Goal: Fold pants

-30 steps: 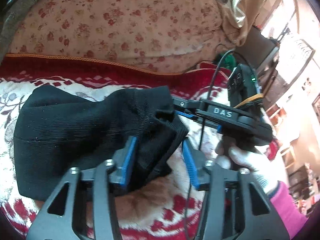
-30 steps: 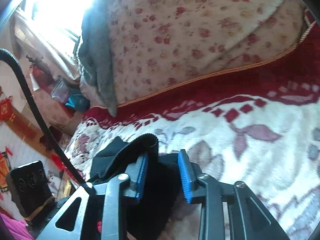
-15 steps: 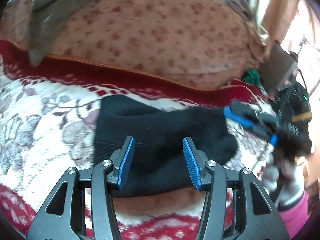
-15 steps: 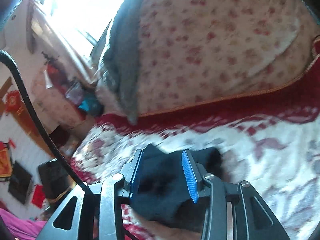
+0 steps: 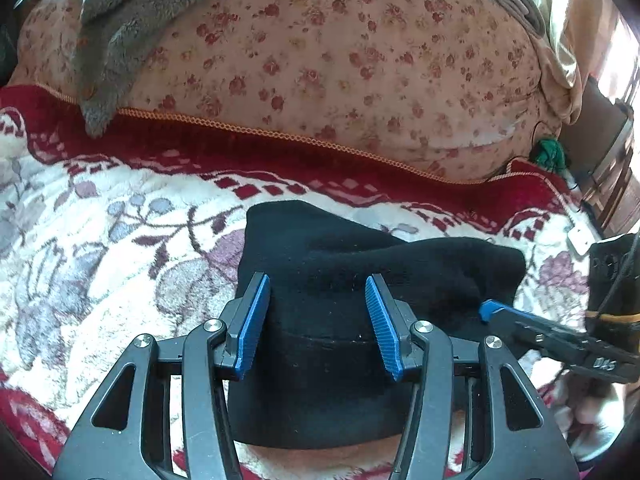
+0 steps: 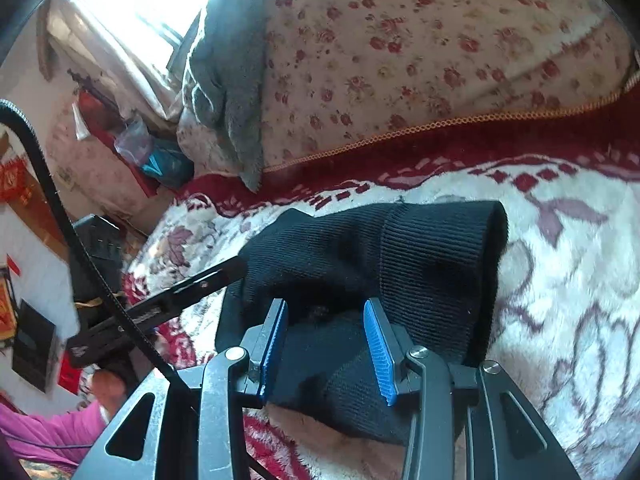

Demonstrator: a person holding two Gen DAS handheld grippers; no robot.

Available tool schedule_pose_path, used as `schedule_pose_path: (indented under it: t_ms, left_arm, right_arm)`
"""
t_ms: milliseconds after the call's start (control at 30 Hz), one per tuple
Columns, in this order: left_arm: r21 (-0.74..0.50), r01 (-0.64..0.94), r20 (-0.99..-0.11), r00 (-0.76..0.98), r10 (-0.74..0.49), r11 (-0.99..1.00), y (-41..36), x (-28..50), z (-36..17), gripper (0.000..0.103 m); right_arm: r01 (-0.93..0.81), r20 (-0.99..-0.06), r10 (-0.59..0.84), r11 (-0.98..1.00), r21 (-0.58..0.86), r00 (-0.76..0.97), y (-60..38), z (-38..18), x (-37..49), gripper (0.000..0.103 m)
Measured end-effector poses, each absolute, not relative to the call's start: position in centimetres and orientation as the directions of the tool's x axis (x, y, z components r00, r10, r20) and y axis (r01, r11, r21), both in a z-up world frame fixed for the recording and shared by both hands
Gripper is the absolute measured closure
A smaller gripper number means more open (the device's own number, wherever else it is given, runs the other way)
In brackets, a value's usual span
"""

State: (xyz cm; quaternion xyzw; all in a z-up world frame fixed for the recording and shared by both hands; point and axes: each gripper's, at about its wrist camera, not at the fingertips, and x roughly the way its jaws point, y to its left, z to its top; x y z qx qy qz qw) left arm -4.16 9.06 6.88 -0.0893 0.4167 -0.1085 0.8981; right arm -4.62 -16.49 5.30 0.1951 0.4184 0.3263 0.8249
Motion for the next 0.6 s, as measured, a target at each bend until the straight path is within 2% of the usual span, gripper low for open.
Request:
schedule_pose_path:
  t_ms: [133, 200, 400, 600]
  left_arm:
    - [-0.221, 0.116, -0.739, 0.628, -0.244, 0.968, 9.2, -4.3, 7.1, 0.054]
    - [-0.214, 0.101, -0.747, 0.624, -0.229, 0.972, 9.6, -4.4, 7.2, 0.054]
    - [-0.180, 0.072, -0.752, 0.633, -0.185, 0.981, 10.7, -4.6, 7.7, 0.054]
    - [-0.172, 0.056, -0.750, 0.639, -0.167, 0.984, 11.4, -4.9, 7.9, 0.054]
  right_arm:
    - [-0.369, -0.559, 0.698, 0.713, 0.596, 0.448, -16.7, 6.2, -5.0, 0.062]
    - [-0.370, -0.549, 0.692, 0.718, 0.589, 0.470, -16.8, 7.0, -5.3, 0.048]
    - [-0.359, -0.546, 0.652, 0.752, 0.552, 0.526, -17.3, 8.8, -6.1, 0.048]
    - [-0.321, -0.593, 0.585, 0.807, 0.496, 0.554, -17.9, 8.8, -6.4, 0.044]
